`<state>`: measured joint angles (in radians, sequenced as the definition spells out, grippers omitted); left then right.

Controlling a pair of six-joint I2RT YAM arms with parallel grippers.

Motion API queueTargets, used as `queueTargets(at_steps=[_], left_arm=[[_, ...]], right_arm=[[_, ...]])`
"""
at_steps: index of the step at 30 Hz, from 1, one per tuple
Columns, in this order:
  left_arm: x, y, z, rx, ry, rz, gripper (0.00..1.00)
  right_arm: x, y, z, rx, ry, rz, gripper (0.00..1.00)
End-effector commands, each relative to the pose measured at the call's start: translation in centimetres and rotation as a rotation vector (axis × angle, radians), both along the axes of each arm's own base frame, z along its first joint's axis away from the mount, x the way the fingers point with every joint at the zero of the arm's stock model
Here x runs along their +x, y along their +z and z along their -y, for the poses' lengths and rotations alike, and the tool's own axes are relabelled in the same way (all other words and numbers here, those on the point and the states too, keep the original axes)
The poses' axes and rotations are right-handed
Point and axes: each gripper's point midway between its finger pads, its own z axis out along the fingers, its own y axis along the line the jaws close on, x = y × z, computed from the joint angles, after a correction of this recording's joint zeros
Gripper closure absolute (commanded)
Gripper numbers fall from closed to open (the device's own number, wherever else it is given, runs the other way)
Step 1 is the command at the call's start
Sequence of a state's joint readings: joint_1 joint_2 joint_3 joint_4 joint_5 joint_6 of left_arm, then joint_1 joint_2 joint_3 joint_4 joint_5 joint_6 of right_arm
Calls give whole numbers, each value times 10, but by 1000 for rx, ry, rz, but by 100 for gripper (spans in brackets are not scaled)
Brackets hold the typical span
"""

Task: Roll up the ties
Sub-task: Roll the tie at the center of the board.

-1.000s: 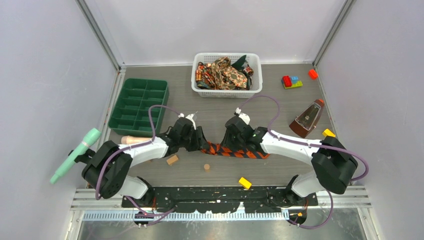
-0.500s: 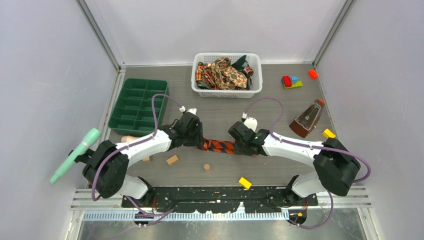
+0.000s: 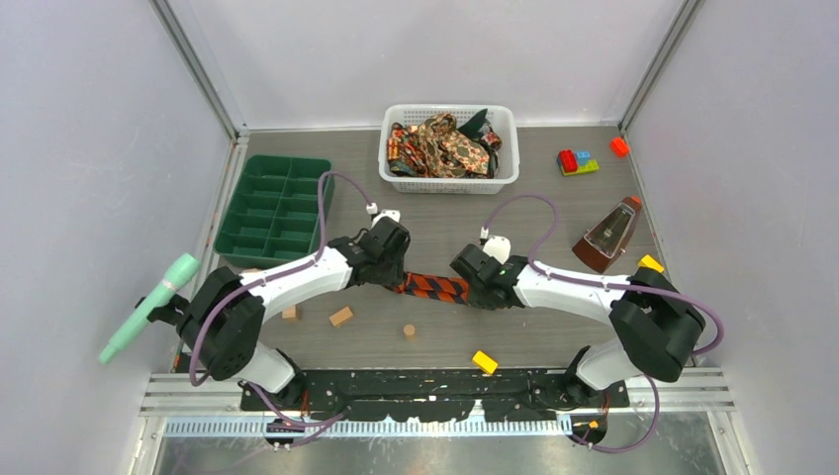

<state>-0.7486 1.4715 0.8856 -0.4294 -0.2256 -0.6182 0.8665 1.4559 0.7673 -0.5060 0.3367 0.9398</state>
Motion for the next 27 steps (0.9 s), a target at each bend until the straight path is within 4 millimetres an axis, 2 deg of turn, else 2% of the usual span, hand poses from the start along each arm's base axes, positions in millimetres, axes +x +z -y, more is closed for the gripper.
queueTargets(at_steps=[1, 6, 9, 14, 20, 27], left_arm=[[11, 7, -4, 128, -17, 49, 56], [14, 6, 3, 257, -58, 80, 57], [15, 6, 5, 342, -77, 117, 57], [20, 9, 5, 473, -75, 184, 59], [23, 14, 17, 571, -81, 240, 63], [23, 18, 38, 651, -99, 297, 66]], right_arm=[[-1, 4, -5, 25, 21, 6, 84], [-4, 28, -17, 143, 47, 46, 84], [-4, 51, -20, 210, 64, 89, 84], [-8, 86, -15, 288, 58, 156, 84], [-14, 135, 2, 407, 24, 288, 85], [-22, 166, 42, 433, -71, 412, 85]])
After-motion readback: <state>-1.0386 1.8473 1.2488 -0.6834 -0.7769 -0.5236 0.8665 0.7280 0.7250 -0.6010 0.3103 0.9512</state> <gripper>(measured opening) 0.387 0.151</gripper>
